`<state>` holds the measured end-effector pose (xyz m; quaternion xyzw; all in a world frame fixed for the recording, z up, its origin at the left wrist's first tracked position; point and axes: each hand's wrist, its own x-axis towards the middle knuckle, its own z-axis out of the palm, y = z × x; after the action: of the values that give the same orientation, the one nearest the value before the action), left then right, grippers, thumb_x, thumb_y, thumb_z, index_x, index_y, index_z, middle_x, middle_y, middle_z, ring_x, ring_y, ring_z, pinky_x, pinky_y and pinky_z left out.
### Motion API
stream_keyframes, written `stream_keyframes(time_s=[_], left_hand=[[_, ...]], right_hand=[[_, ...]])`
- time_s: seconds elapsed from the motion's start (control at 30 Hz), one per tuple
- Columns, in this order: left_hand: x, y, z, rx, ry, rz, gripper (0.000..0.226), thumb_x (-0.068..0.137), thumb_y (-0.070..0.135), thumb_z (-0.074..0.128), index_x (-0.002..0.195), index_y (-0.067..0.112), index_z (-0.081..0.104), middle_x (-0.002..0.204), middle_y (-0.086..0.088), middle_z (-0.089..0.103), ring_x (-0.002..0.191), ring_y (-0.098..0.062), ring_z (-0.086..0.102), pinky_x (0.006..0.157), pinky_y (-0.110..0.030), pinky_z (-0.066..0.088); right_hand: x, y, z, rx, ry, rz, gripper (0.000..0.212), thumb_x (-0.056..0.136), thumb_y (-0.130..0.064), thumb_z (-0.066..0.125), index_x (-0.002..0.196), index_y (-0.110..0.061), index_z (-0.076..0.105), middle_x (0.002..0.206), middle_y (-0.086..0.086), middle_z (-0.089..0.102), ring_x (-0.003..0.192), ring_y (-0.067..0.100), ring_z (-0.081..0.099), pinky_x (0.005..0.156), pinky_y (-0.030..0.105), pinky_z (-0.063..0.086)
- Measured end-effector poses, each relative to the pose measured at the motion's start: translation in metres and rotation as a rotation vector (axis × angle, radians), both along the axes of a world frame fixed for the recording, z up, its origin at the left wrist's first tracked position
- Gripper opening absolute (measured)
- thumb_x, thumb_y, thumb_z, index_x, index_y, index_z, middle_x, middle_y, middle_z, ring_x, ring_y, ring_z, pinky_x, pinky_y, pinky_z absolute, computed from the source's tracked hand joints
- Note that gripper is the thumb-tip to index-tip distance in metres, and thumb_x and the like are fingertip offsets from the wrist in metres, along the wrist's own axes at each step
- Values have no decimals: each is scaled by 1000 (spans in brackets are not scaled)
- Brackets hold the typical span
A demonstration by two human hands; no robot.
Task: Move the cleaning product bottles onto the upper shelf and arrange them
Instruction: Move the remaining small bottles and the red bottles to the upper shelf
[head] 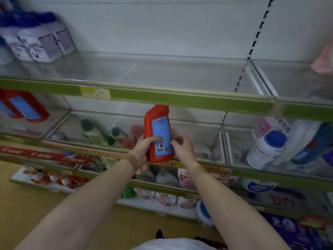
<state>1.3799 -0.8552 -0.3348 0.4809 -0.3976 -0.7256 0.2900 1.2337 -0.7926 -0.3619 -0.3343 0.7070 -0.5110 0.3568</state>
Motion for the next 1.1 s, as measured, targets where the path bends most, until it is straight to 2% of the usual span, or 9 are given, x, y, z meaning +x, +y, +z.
stream_keyframes(time_s=[0.17,0.33,0.47,0.53,0.67,0.8,0.9,1.0,1.1], left_hand=[[57,-1,-8,57,-11,-62,62,67,6,83,125,8,62,105,-18,75,96,-39,73,80,-54,60],[107,2,-21,116,51,-126,53,75,9,78,126,9,63,110,-20,74,96,-40,72,79,-52,61],[138,5,-31,162,129,-153,43,85,24,76,125,10,66,115,-19,72,104,-39,70,77,-45,61],[149,7,-33,196,133,-152,38,87,27,73,121,10,68,115,-18,73,96,-35,72,75,-41,62],[165,9,-38,202,45,-118,41,80,15,77,119,6,70,110,-18,74,88,-32,73,68,-37,61],[176,10,-37,135,-9,-64,35,73,4,80,106,6,70,96,-17,76,80,-31,74,65,-39,60],[182,8,-38,102,-22,-80,40,68,7,85,105,8,69,96,-17,76,84,-32,75,69,-42,62],[183,7,-33,93,-5,-111,67,55,26,93,116,14,67,103,-14,76,92,-31,75,81,-50,61],[179,-1,-33,73,-12,-118,98,40,49,97,127,26,59,112,-8,74,97,-29,74,85,-51,60]], right_hand=[[54,1,1,15,-22,8,9,90,-17,65,96,-22,60,99,-2,67,93,16,67,83,38,59],[103,13,0,68,-3,29,15,93,-19,66,107,-15,60,99,-6,65,91,10,64,75,24,52],[140,24,-5,161,-9,9,18,91,-28,68,105,-24,59,105,-6,67,91,9,66,71,25,50],[156,27,-10,219,4,3,23,89,-37,72,102,-25,57,108,-3,67,89,11,67,71,27,51],[186,39,-17,283,43,89,66,76,-56,82,124,-22,54,120,-3,63,102,15,67,81,31,56],[207,43,-28,412,113,190,114,43,-69,91,140,-34,42,128,-8,59,111,15,65,92,41,58],[210,30,-64,506,224,220,128,27,-77,90,137,-41,34,126,-9,55,112,17,63,86,43,60],[237,29,-29,523,295,166,131,43,-56,89,150,-23,20,134,3,39,125,26,49,98,49,53],[247,24,-13,567,292,87,128,56,-49,92,153,-14,15,142,8,33,133,31,40,106,52,47]])
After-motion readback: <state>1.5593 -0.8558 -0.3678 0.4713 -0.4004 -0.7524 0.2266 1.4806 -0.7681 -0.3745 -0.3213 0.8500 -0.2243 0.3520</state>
